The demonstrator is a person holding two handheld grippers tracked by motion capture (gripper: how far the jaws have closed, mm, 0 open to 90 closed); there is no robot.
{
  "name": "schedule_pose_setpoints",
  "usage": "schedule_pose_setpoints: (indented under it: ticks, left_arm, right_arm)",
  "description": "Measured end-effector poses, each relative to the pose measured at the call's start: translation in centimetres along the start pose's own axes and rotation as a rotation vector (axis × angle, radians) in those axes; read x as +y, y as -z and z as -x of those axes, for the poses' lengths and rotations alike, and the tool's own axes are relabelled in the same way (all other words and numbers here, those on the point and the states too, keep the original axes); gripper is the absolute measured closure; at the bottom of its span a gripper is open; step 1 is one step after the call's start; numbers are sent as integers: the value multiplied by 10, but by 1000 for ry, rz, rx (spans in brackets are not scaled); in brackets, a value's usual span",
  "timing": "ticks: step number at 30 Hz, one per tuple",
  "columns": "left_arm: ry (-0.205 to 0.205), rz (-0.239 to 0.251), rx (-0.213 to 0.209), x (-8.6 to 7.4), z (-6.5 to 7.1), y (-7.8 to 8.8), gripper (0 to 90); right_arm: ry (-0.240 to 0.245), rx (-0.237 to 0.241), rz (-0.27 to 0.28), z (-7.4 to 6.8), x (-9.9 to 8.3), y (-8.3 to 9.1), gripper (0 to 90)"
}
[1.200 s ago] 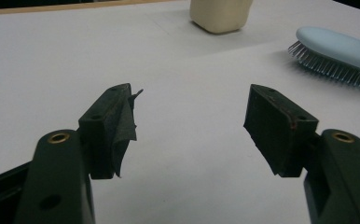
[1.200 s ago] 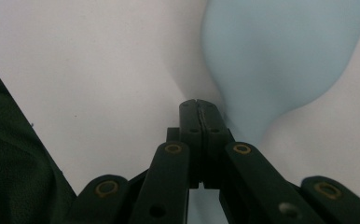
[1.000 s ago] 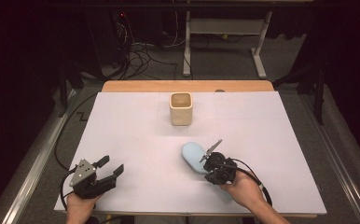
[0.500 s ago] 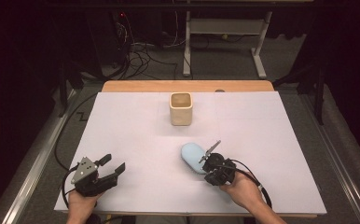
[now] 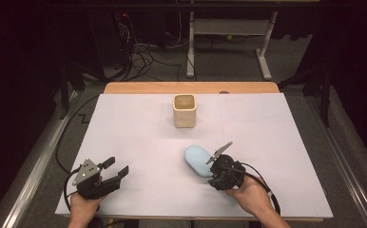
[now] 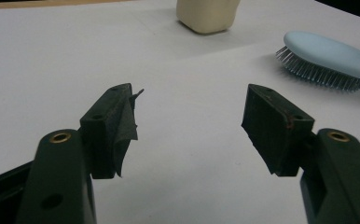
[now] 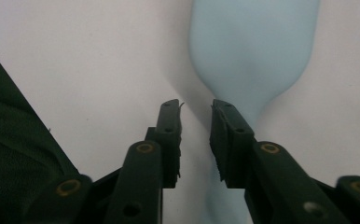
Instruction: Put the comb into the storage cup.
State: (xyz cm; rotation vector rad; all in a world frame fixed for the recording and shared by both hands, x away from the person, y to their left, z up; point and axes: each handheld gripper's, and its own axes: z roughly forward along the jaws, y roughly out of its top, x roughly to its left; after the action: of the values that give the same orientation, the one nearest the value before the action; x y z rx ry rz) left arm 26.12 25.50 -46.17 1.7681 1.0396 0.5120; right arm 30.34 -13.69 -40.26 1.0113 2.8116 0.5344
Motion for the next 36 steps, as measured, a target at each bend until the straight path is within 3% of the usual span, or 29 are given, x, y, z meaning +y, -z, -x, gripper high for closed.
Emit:
schedule_pose_setpoints:
  ticks: [8,10,14,27,28,29,36]
  left_arm:
    - [-4,5,12,0,0,0,347]
    - [3,5,13,0,-1,0,346]
    - [6,10,14,0,-1,0,345]
    - [-1,12,12,0,0,1,346]
    - [-2,11,12,0,0,1,347]
    - [-3,10,12,0,0,1,348]
    - [-7,9,13,0,0,1,348]
  right_arm:
    - [-71,-23,27,12,-5,2,519]
    - [-106,-21,24,14,-6,-2,453]
    - [-119,-25,-8,17,-5,-16,378]
    - [-115,-61,-76,12,5,-43,318]
    - [-152,-76,-90,8,6,-43,318]
    - [-95,-82,-81,10,6,-44,317]
    - [-112,-85,-85,12,8,-44,374]
